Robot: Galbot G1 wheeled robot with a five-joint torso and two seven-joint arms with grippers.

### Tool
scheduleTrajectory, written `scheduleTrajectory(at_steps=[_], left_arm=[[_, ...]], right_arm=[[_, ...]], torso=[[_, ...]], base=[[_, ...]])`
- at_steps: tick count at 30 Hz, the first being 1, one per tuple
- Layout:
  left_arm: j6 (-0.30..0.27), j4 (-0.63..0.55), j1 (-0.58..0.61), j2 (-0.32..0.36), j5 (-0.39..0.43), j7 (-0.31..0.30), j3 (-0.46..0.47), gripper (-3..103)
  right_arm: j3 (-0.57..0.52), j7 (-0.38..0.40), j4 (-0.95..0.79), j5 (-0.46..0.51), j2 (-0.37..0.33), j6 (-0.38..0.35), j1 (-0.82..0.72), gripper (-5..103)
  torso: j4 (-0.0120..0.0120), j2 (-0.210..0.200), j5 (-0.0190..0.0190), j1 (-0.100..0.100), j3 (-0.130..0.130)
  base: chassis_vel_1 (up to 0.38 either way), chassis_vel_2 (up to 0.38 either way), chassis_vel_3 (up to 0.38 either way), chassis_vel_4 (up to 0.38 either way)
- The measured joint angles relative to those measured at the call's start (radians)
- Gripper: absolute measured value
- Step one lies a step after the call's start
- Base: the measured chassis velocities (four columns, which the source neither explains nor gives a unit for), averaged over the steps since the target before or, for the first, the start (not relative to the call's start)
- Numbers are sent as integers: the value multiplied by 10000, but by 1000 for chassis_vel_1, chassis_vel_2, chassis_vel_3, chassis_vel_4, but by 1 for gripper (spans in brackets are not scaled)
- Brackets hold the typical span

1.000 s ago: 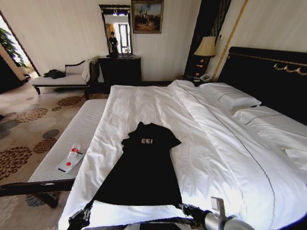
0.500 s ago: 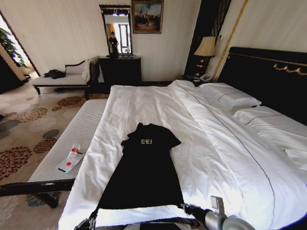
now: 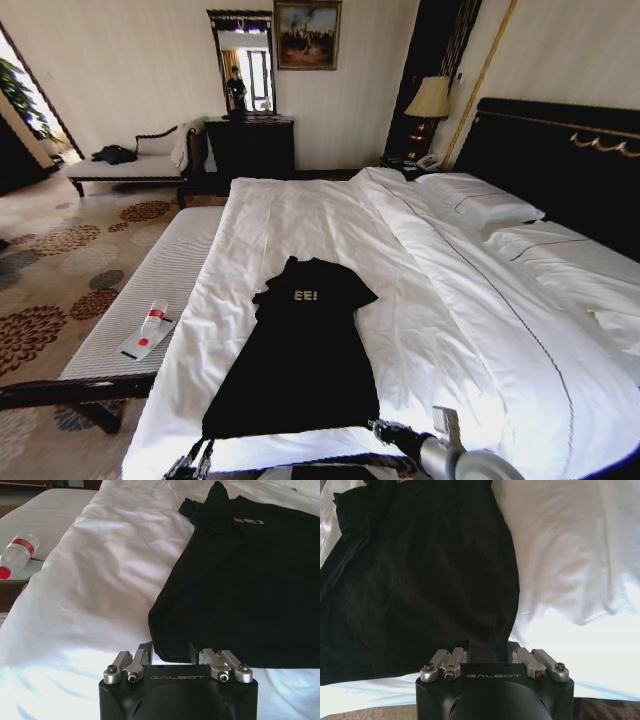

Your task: Fold the clothes on the bed.

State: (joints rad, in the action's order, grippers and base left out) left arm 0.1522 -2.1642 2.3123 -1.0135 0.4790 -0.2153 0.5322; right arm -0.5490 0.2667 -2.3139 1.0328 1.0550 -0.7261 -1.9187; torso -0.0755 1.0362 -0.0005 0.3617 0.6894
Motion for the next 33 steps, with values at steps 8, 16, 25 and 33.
scheduleTrajectory(at_steps=[8,16,25,33], left_arm=[[23,-829,-171,59,-103,-142,307,69],[-2318,-1248,-3660,268,887,-892,334,98],[-3357,1152,-9290,1713,3155,-1715,-1279,100],[-3305,3228,-12319,2238,3673,-1022,-3305,100]], right_arm=[[-459,41,-482,-149,-36,124,-141,65],[-783,140,-682,-62,118,210,-58,91],[-884,311,-696,14,209,163,38,100],[-982,546,-658,82,344,29,193,100]], torso=[[1,0,0,0,0],[3,0,-2,0,0],[-1,-2,-2,3,3],[2,-2,0,2,2]], base=[[0,0,0,0],[0,0,0,0],[0,0,0,0],[0,0,0,0]])
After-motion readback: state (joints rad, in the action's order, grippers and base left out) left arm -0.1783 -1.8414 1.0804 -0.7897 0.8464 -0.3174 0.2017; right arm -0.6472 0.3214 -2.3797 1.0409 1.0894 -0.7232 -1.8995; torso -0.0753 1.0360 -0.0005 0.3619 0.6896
